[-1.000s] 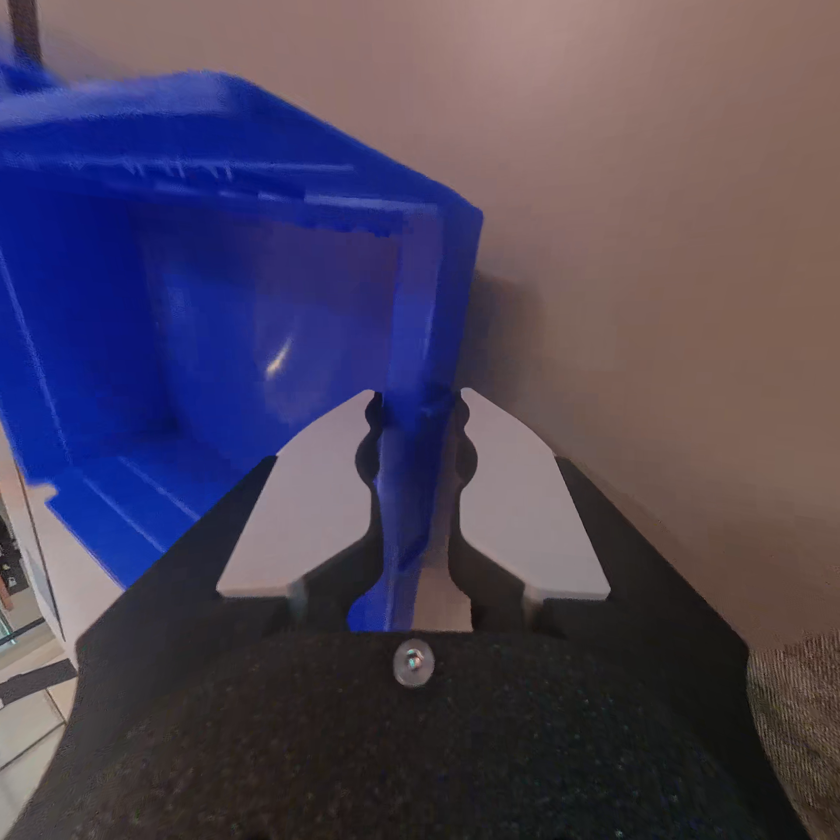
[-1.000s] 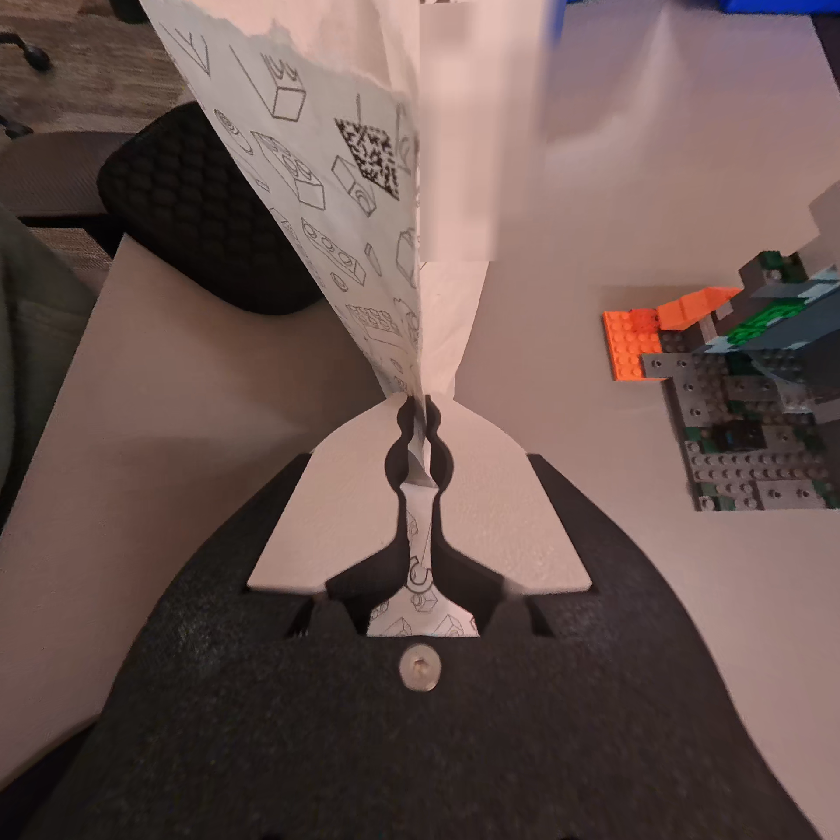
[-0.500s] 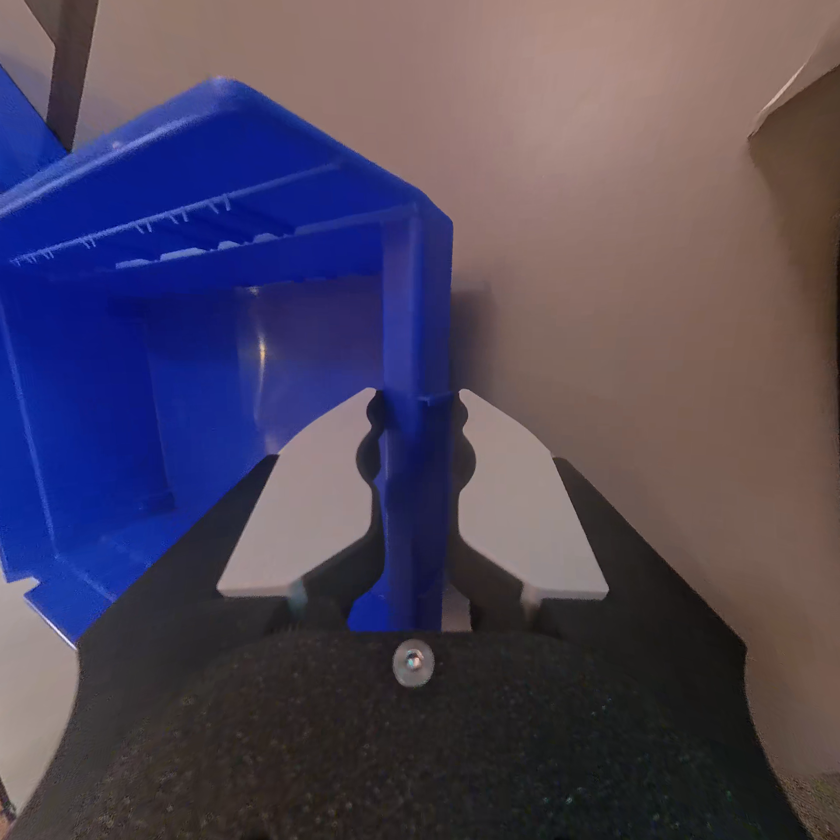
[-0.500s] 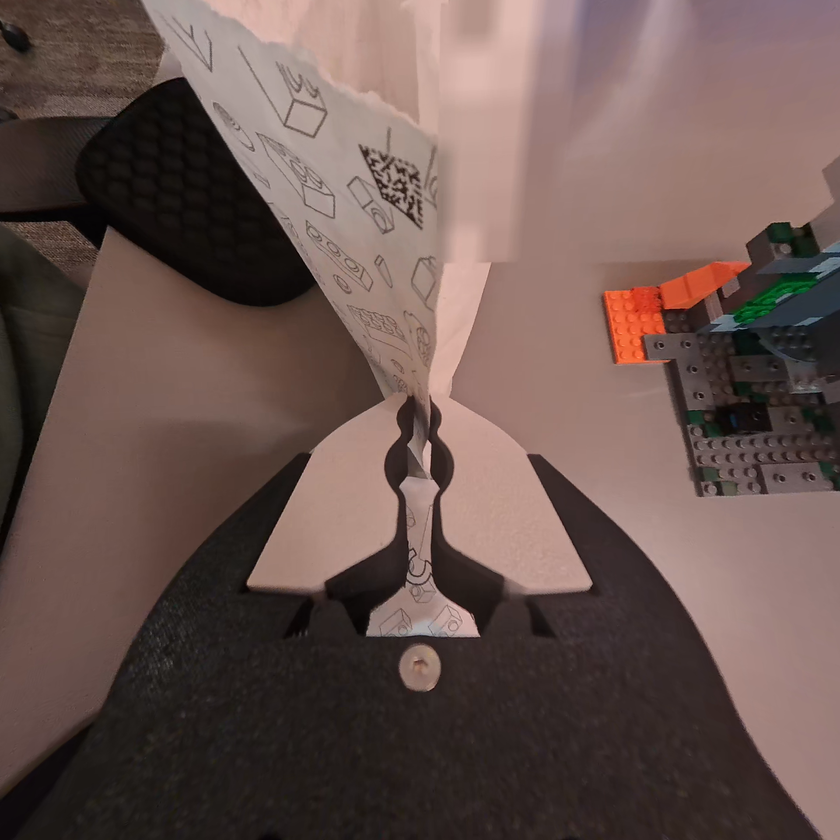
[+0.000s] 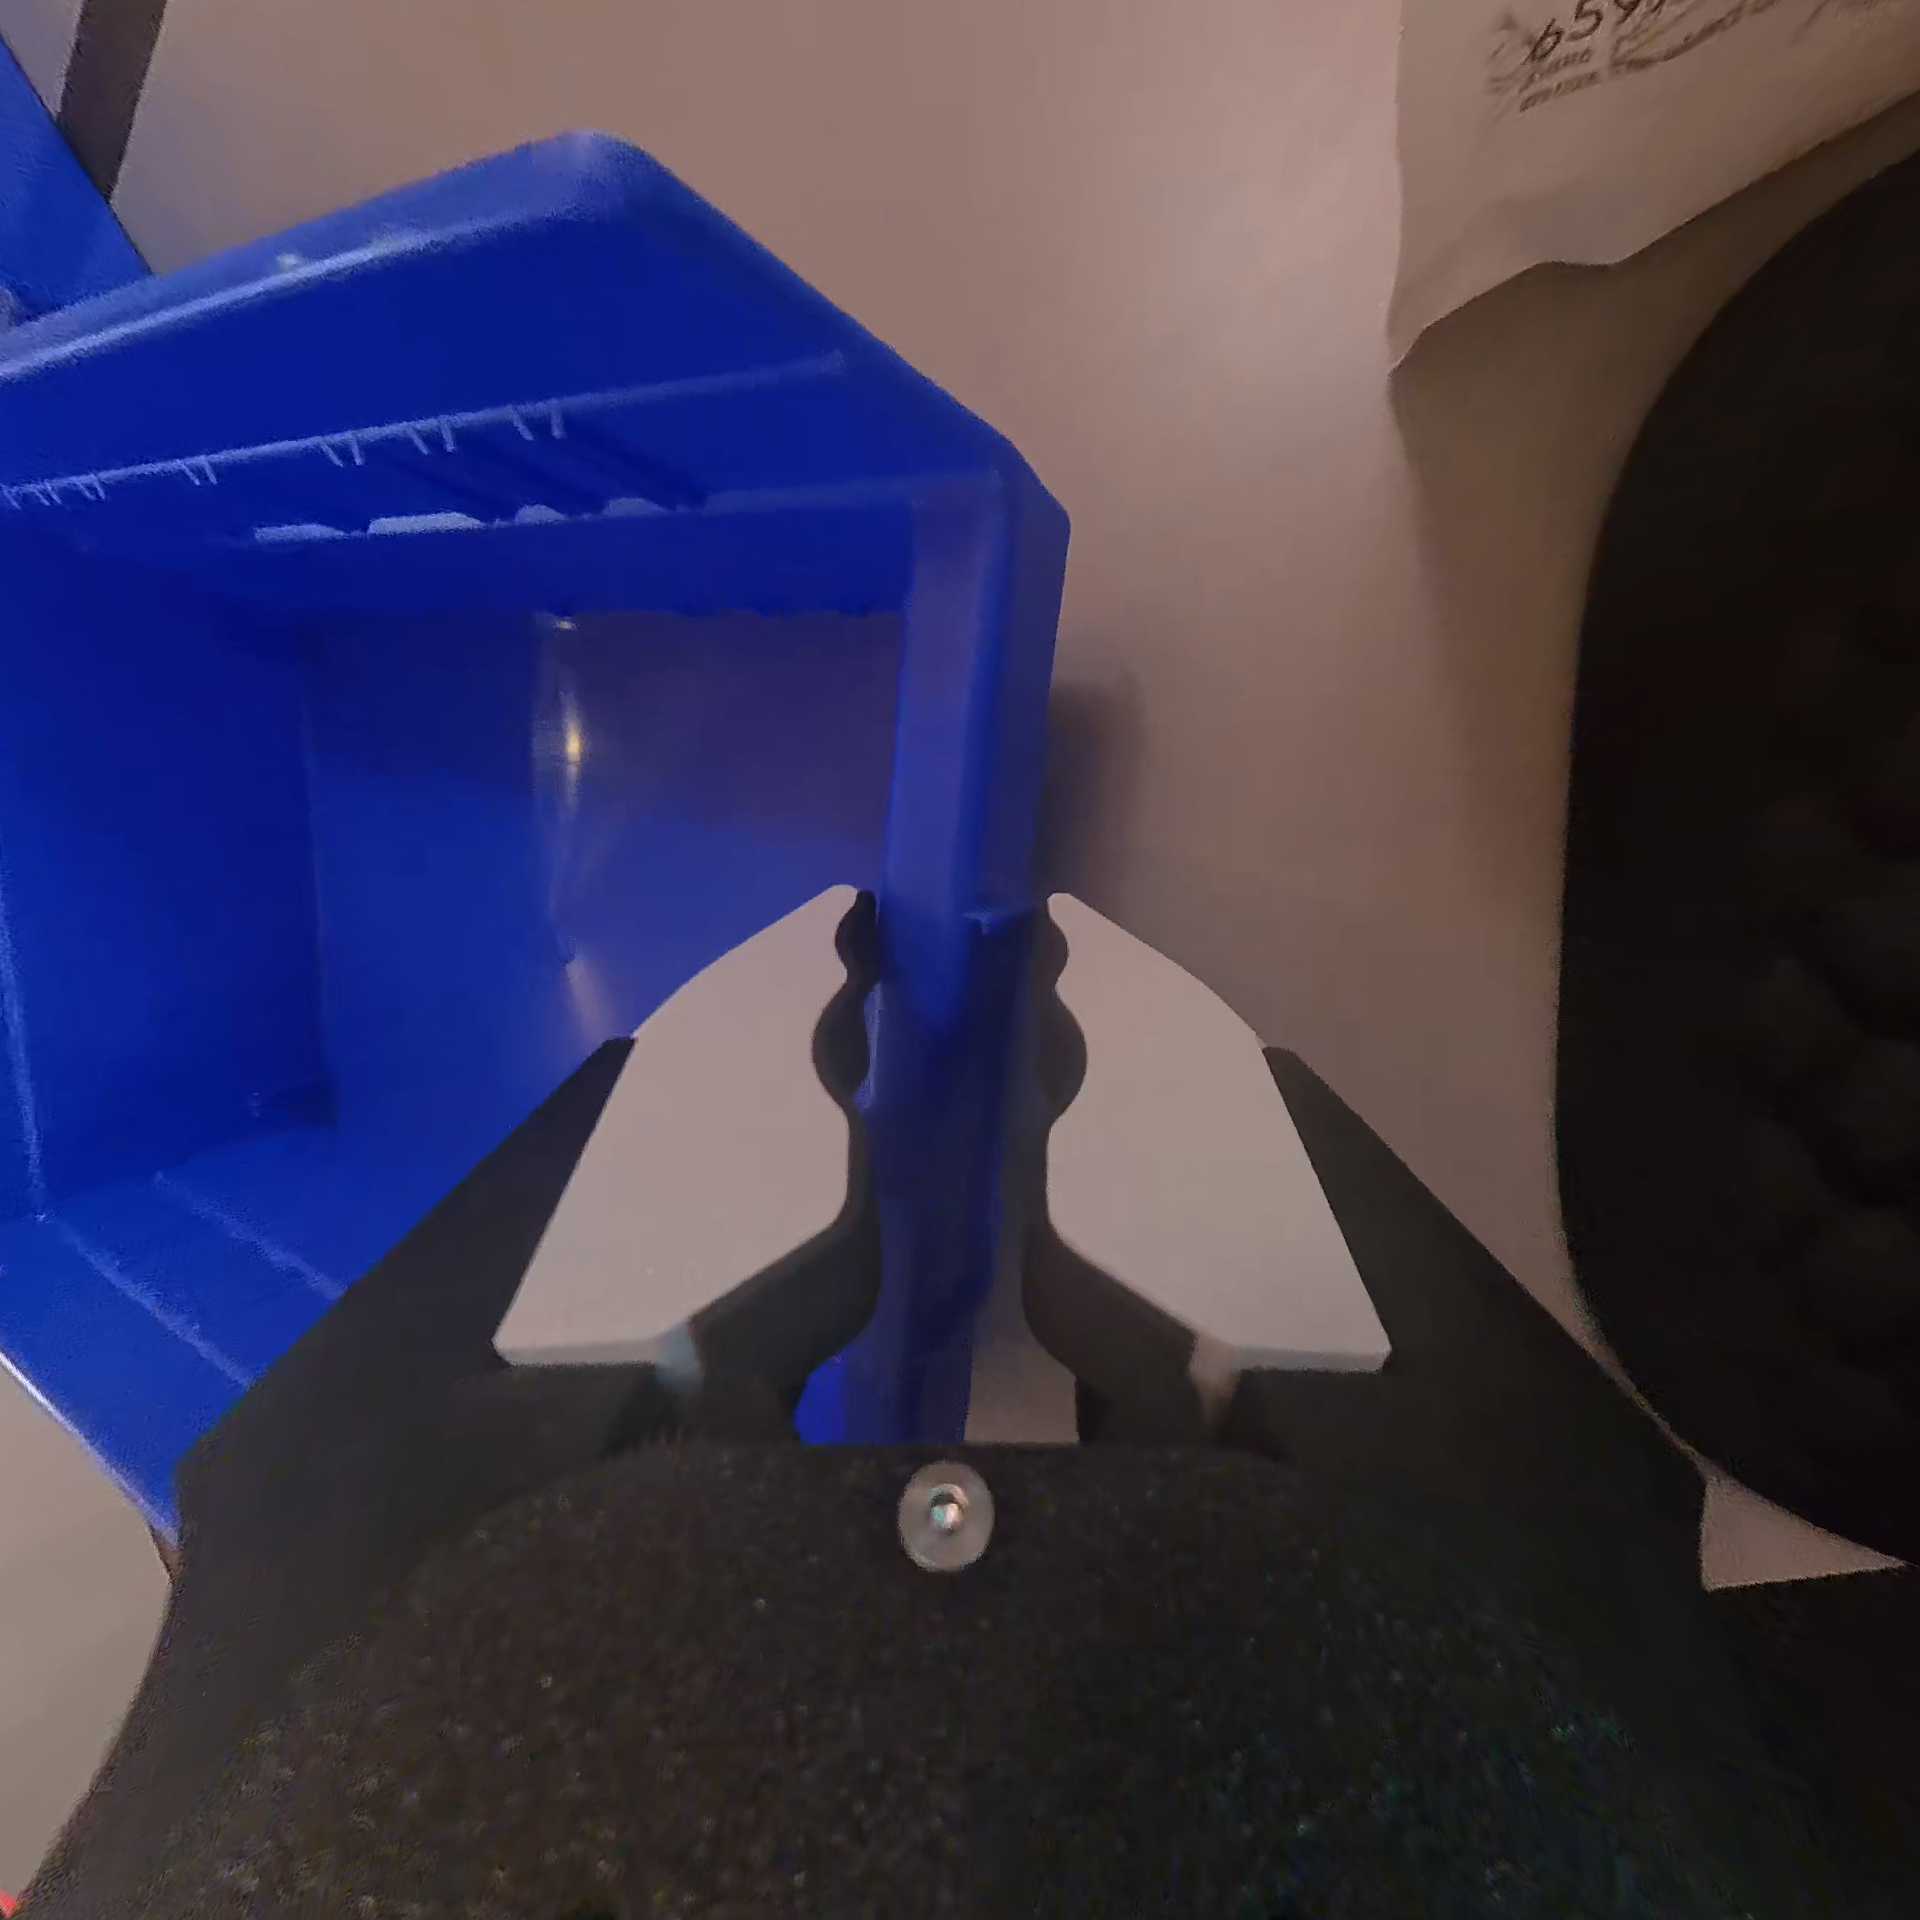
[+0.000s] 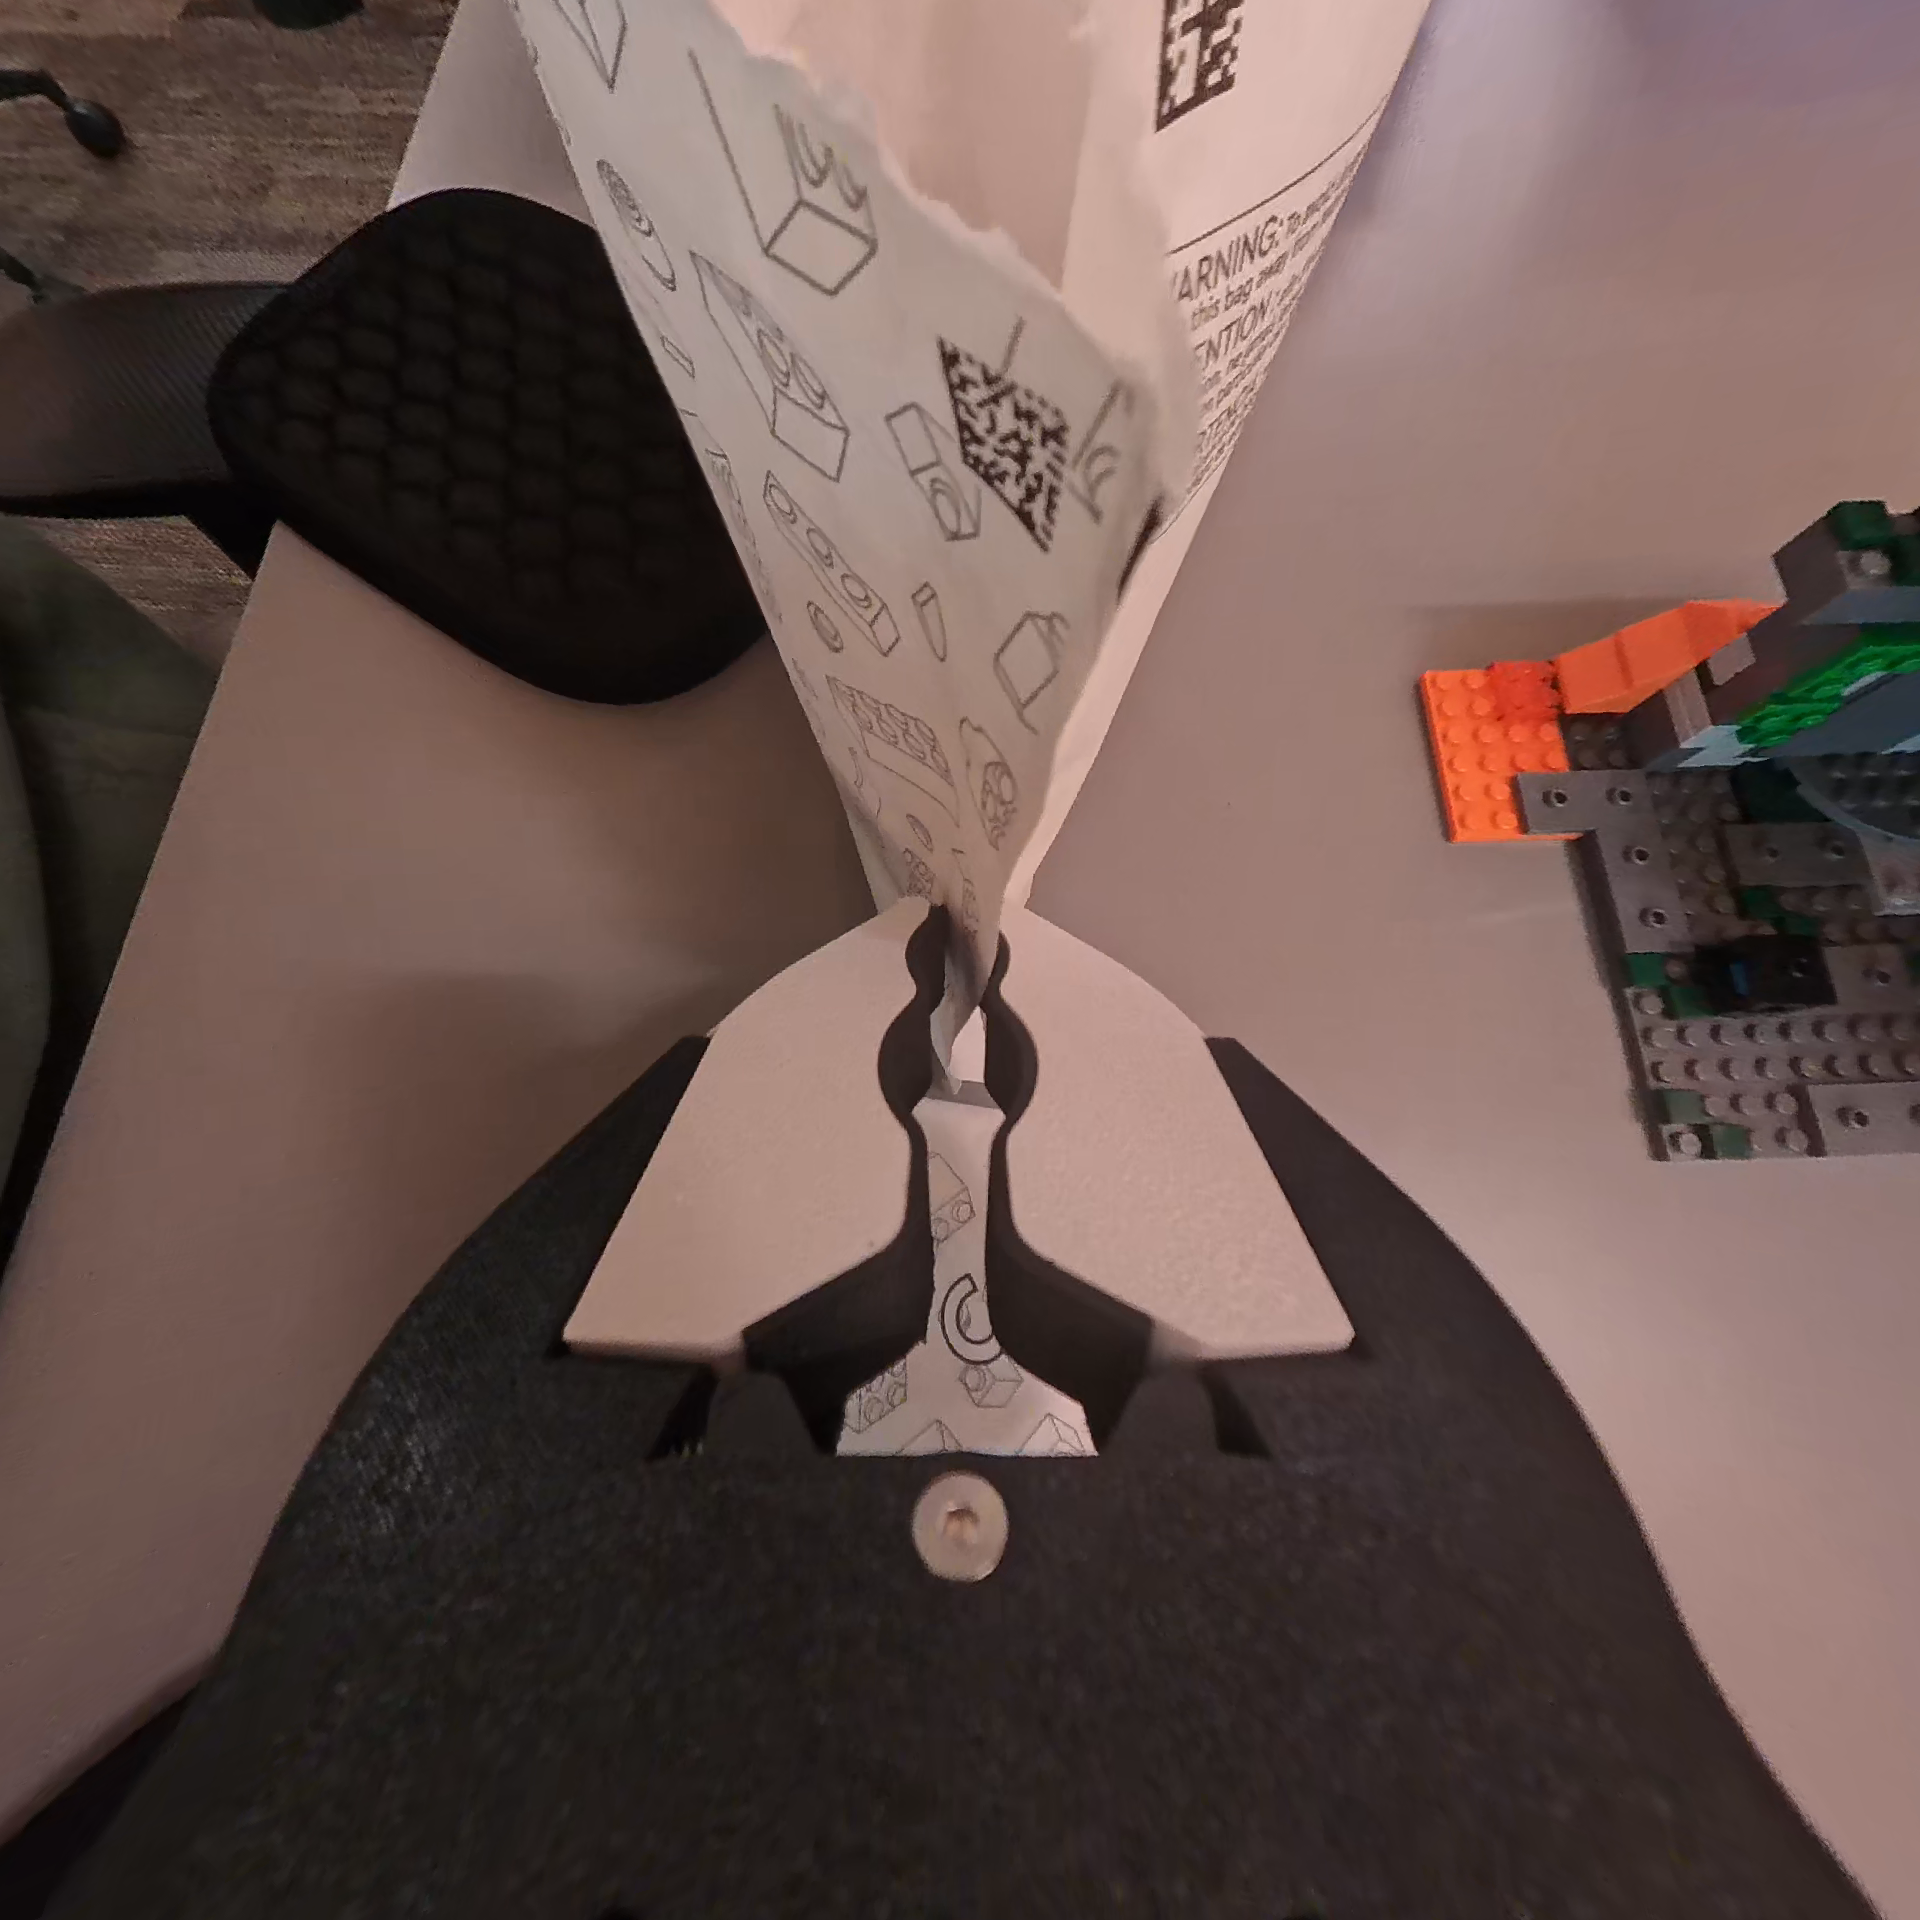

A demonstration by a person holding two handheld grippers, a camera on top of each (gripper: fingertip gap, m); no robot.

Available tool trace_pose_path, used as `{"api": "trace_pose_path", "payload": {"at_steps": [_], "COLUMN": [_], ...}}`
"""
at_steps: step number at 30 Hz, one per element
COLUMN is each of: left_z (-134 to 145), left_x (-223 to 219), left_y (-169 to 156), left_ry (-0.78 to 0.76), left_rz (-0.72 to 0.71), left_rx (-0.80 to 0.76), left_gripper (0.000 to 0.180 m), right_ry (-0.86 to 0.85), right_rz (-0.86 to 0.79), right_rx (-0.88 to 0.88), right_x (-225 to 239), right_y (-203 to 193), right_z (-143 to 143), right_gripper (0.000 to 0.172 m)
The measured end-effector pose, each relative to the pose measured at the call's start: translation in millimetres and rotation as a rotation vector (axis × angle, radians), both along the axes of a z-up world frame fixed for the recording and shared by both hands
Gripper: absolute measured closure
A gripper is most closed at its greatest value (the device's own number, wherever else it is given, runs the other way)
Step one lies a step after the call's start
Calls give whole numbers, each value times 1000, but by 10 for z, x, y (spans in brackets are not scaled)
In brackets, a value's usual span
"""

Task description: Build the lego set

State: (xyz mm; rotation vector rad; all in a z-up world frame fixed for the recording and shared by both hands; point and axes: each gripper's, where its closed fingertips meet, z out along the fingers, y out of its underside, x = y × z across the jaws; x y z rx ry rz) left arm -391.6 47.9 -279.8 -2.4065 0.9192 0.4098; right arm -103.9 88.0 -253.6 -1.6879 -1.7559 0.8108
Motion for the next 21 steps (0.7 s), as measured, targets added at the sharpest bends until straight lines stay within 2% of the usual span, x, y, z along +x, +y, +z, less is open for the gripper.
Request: {"api": "trace_pose_path", "payload": {"at_steps": [2, 5, 8, 10, 13, 16, 21], "left_z": [32, 280, 623, 717, 585, 373, 115], "left_x": [4, 125, 567, 845, 1061, 1187, 1373], "left_y": [0, -10, -59, -86, -50, 33, 97], "left_ry": [-20, -130, -387, -521, -581, -558, -507], "left_rz": [-1, -42, -184, -279, -348, -359, -454], "left_rx": [7, 84, 174, 185, 142, 108, 82], "left_gripper": [148, 143, 139, 137, 136, 136, 142], "right_ry": [0, 5, 16, 33, 55, 84, 85], "right_rz": [1, 4, 28, 63, 131, 202, 208], "right_rx": [9, 32, 58, 75, 148, 217, 173], "right_x": [2, 0, 7, 5, 8, 26, 49], "right_y": [-8, -16, -37, -61, -57, -67, -45], "right_z": [2, 6, 10, 18, 23, 22, 3], "right_gripper": [168, 168, 168, 168, 168, 168, 169]}}
